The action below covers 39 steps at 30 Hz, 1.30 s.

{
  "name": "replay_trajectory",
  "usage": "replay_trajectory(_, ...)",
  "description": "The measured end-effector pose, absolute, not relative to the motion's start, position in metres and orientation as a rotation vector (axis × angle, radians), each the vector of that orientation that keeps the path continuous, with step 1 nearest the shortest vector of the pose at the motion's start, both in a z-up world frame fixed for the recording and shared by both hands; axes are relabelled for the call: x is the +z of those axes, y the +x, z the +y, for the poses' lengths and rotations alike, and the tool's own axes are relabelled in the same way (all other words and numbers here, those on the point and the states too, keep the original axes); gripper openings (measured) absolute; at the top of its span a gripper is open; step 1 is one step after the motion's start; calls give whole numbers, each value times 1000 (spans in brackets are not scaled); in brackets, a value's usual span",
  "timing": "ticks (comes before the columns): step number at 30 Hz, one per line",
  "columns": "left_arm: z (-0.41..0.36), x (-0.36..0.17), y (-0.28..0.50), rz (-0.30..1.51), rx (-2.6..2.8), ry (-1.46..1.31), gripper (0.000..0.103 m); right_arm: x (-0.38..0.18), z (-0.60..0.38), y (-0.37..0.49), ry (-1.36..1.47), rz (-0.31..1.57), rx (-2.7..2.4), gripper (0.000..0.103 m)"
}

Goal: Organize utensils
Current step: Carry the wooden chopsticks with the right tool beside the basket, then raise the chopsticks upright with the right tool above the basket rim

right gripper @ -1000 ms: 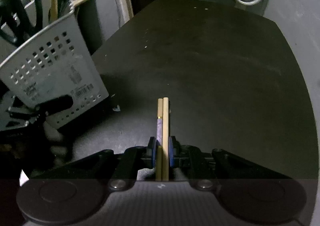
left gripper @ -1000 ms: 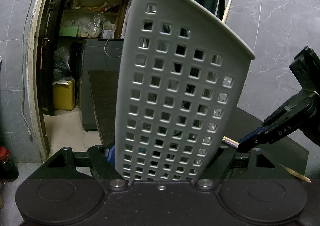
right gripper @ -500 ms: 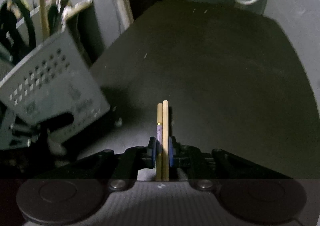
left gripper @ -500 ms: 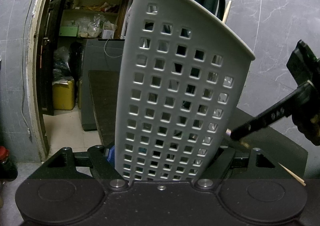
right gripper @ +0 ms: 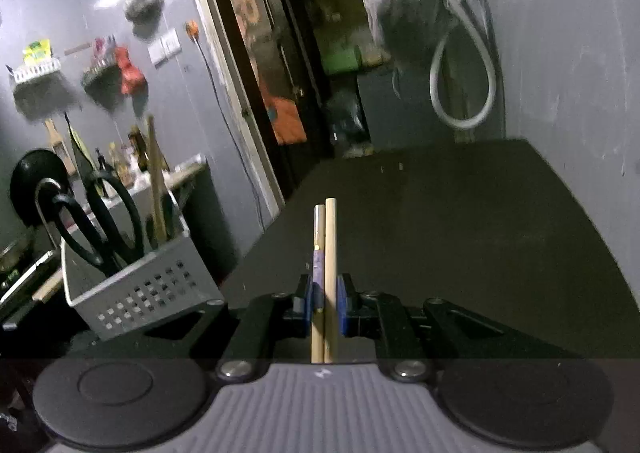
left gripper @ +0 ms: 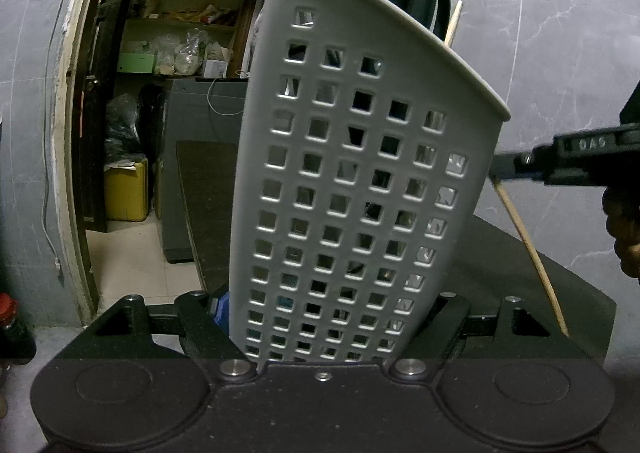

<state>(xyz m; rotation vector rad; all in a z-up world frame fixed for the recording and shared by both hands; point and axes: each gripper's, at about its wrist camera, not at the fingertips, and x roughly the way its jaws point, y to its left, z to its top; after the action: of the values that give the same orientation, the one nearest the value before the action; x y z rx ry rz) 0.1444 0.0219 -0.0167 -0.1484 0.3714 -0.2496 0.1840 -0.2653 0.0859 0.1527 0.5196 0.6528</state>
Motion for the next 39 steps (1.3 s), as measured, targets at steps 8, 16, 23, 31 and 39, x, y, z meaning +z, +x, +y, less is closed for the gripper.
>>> replay_trajectory(8, 22, -16, 144, 374, -250, -143, 79, 91, -277, 190, 224, 376, 654, 14)
replay_trajectory(16, 22, -16, 144, 374, -250, -143, 79, 103, -276, 181, 218, 327, 644, 14)
replay_trajectory(23, 22, -16, 144, 373, -252, -146, 79, 127, -272, 175, 184, 268, 626, 14)
replay_trajectory(31, 22, -16, 144, 373, -252, -145, 79, 170, -269, 170, 150, 208, 624, 14)
replay_trajectory(39, 22, -16, 144, 374, -252, -144, 79, 211, -260, 159, 141, 157, 673, 14)
